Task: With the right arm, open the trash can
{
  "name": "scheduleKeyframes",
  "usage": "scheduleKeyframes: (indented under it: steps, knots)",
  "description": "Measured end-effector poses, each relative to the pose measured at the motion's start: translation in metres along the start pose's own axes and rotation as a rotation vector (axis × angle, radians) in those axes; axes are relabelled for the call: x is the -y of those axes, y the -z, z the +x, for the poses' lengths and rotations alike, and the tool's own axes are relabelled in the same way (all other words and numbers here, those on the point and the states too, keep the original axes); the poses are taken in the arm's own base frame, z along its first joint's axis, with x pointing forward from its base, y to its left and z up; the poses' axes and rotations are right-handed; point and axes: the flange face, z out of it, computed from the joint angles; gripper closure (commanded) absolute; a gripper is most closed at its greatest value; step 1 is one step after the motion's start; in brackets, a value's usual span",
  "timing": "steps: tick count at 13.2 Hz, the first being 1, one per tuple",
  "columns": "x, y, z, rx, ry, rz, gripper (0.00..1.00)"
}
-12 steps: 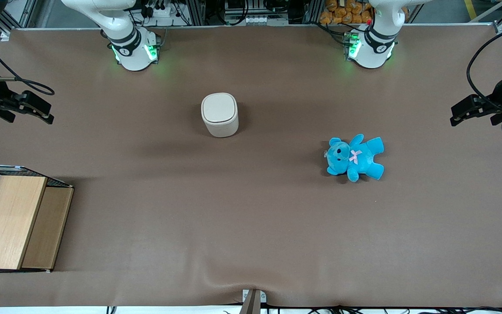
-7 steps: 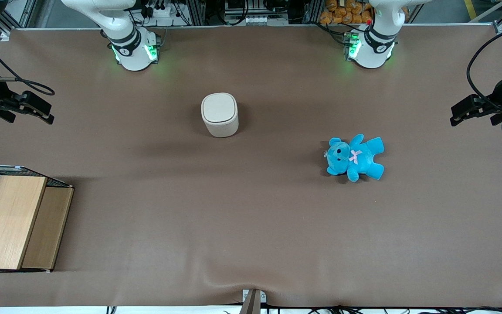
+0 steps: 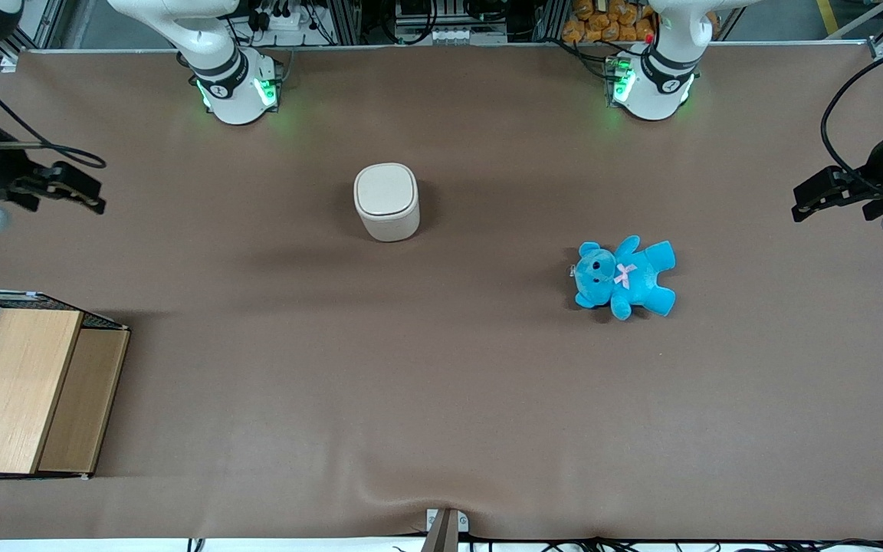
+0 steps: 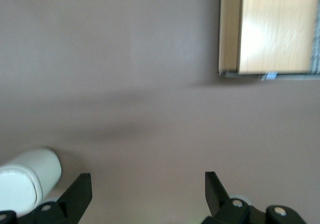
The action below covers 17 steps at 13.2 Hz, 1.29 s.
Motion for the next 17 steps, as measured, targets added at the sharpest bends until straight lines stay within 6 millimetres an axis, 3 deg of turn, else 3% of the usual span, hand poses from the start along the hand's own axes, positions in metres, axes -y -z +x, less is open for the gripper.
scheduleKeyframes:
  steps: [4,8,9,12,14,17]
  knots:
    - [0.034,-0.015,-0.008,0.073,0.011,0.029,0.00]
    - [0.115,-0.046,-0.030,0.156,-0.001,0.015,0.00]
    - [0.127,-0.055,-0.034,0.175,0.005,0.033,0.10]
    - [0.138,-0.082,-0.040,0.178,0.009,0.072,0.60]
    - [0.160,-0.103,-0.055,0.162,0.045,0.068,0.83]
    - [0.199,-0.131,-0.082,0.153,0.081,0.043,1.00]
